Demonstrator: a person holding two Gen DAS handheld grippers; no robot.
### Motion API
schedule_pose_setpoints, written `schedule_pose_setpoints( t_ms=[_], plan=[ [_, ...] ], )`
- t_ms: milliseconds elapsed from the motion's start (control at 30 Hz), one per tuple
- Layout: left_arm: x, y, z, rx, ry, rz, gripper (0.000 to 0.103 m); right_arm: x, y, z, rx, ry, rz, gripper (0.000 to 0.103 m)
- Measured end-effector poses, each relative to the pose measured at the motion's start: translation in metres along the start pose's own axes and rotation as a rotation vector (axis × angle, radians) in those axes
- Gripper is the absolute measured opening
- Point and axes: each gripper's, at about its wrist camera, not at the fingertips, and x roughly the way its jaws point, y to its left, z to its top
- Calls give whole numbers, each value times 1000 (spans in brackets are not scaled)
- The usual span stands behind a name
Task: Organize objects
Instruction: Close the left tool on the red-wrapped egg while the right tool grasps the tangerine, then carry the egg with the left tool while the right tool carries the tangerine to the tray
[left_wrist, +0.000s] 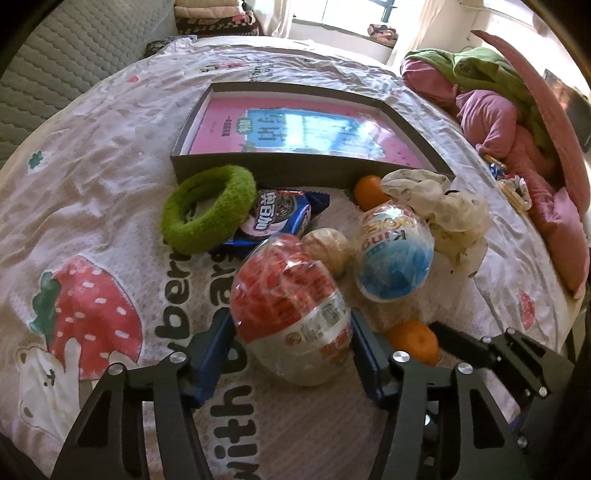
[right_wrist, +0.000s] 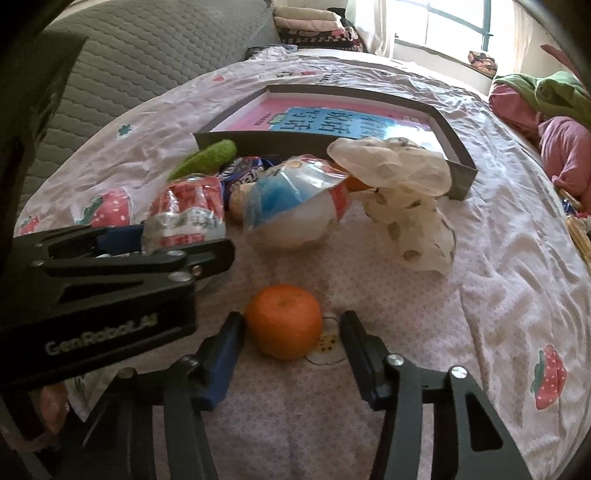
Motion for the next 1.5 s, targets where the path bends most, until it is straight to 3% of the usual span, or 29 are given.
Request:
schedule_pose_setpoints(
  t_ms=[233, 833, 1100, 1500],
  plan=[
    [6, 4, 2, -28, 5, -21, 58, 2, 1, 0, -10, -9, 19, 41],
    [-5, 12, -7, -18, -25, -87, 57, -15, -18, 5, 32, -57, 46, 40],
    [-31, 7, -11, 9, -80, -114, 57, -42, -26, 20, 35, -131, 51, 40],
    [-56, -12, 31, 66, -148, -71, 57, -68, -35, 66, 9, -225, 20, 40]
  ],
)
